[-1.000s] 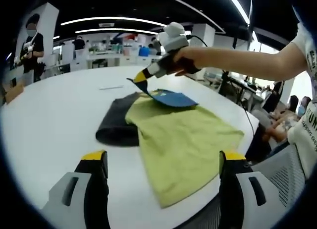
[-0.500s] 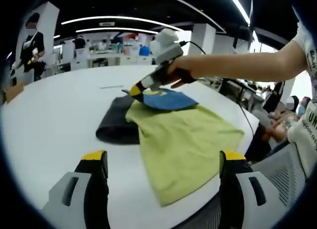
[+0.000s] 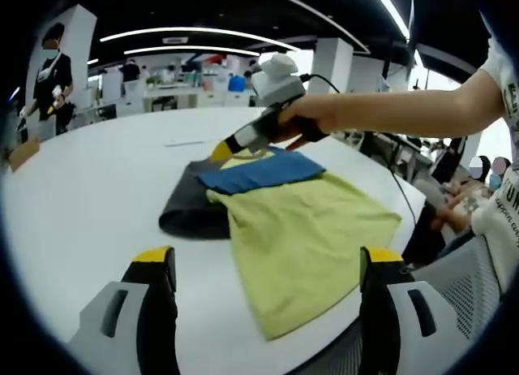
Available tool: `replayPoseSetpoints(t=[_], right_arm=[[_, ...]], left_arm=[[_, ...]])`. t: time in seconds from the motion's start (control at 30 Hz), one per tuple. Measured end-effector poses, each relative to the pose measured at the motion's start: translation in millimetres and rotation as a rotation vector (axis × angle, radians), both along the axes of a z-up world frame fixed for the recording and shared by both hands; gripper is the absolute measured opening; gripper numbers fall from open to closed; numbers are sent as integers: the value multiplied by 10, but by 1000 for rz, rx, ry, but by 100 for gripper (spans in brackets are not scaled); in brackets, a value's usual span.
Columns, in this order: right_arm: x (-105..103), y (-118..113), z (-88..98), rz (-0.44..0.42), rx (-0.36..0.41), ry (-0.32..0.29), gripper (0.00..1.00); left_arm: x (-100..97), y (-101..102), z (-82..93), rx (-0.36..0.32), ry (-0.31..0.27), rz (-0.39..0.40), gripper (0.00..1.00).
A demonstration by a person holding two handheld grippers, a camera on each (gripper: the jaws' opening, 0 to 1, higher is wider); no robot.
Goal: Fold the garment on the visible template until the final outline fits inside the template.
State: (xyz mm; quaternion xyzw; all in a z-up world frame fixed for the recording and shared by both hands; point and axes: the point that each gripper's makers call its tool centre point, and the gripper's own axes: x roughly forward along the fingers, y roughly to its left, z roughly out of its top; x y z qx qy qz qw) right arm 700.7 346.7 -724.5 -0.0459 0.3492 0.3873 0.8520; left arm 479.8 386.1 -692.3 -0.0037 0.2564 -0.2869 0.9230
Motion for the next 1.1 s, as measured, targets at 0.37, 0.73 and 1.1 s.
replayPoseSetpoints(t=[0.37,0.73,1.1], right_arm=[[-34,-446,23,-20,1,21,55],[-108,-970,123,-50,1,9,58],[-176,-1512,226,-103,46,22,53]], left_arm=[[121,6,43,-3,-14,-5,93],[252,-32,72,-6,-21,-33,93],[413,-32,85,0,-29,-43,87]])
